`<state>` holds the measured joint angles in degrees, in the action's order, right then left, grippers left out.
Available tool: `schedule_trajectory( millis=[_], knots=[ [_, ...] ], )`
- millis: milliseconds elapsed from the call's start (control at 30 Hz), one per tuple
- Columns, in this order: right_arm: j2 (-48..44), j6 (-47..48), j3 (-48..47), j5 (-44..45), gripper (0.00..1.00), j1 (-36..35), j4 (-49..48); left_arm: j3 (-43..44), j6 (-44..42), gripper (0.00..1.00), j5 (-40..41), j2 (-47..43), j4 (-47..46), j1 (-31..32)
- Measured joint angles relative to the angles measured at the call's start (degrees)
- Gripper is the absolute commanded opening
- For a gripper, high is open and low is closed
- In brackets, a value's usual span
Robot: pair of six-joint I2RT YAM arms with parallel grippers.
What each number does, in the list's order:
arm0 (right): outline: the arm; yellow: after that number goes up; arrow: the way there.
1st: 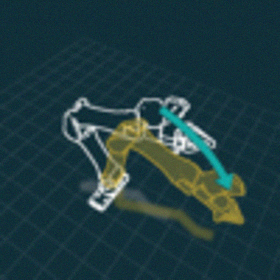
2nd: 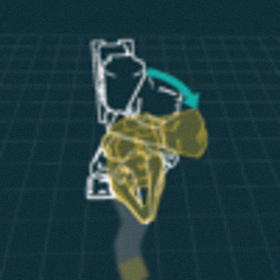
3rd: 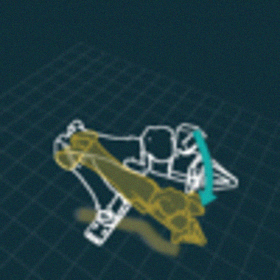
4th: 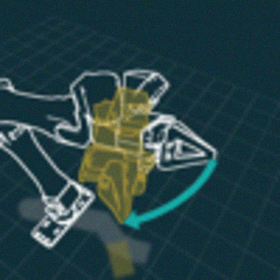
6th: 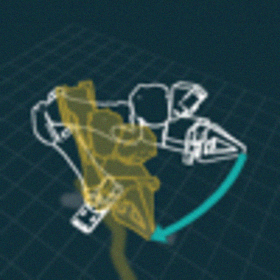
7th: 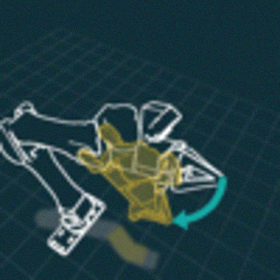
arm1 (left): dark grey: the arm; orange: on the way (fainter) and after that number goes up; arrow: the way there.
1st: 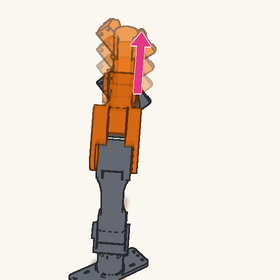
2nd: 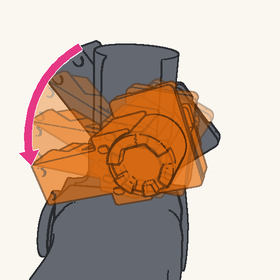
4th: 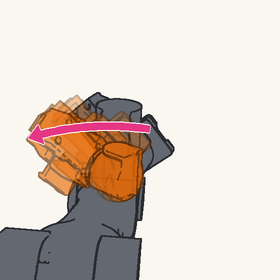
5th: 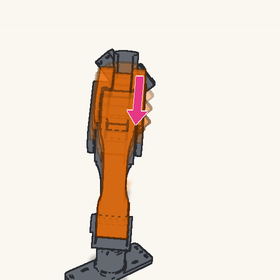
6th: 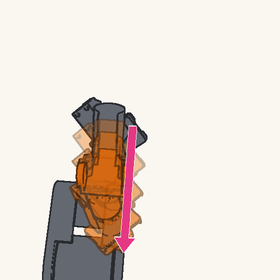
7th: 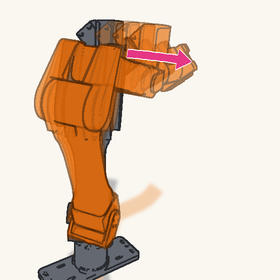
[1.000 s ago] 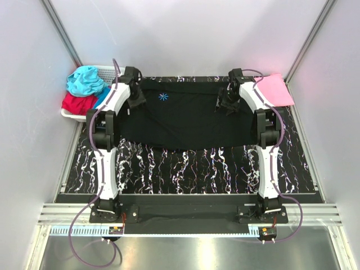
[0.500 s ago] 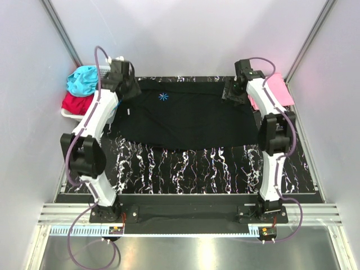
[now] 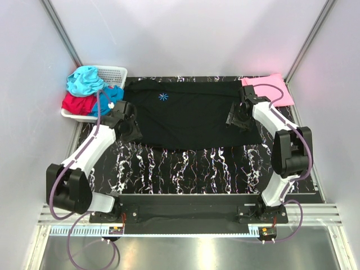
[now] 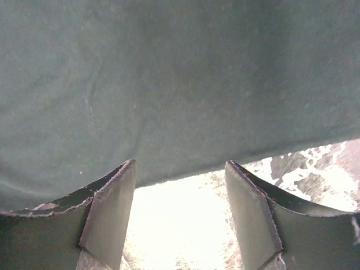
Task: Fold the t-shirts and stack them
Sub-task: Flatten the tshirt out
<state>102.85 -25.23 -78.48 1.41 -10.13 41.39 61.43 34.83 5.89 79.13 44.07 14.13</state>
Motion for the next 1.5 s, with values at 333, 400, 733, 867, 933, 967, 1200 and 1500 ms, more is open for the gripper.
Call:
schedule_trajectory(
  millis=[333, 400, 733, 867, 933, 967, 1200, 1500],
  knots=[
    [-2.12, 1.44, 2.78, -6.97, 0.67, -9.33, -3.34, -9.64, 6.8, 0.46, -9.01, 3.39, -7.19, 1.86],
    [-2.1, 1.57, 2.78, -7.76, 0.68, -12.48, -3.76, -9.81, 8.02, 0.46, -10.1, 4.68, -9.09, 1.62],
    [1.49, 3.67, -2.73, -12.13, 0.68, -17.09, -4.85, -9.79, 12.24, 0.45, -14.1, 10.16, -17.09, -6.14],
    [4.22, 4.57, -6.62, -13.16, 0.68, -19.87, -5.27, -9.81, 12.76, 0.44, -14.34, 11.54, -17.9, -10.4],
    [5.64, 4.92, -8.33, -13.18, 0.68, -20.87, -5.29, -9.81, 12.81, 0.44, -14.38, 11.63, -18.67, -11.89],
    [6.45, 5.05, -9.18, -13.18, 0.68, -21.29, -5.31, -9.73, 12.83, 0.44, -14.43, 11.72, -18.93, -12.35],
    [10.93, 5.99, -13.03, -13.09, 0.68, -22.03, -4.83, -6.56, 13.73, 0.42, -13.57, 13.29, -19.06, -13.22],
    [12.44, 6.84, -15.65, -12.87, 0.69, -22.03, -3.37, -3.48, 16.13, 0.34, -7.1, 17.44, -17.57, -13.51]
  ],
)
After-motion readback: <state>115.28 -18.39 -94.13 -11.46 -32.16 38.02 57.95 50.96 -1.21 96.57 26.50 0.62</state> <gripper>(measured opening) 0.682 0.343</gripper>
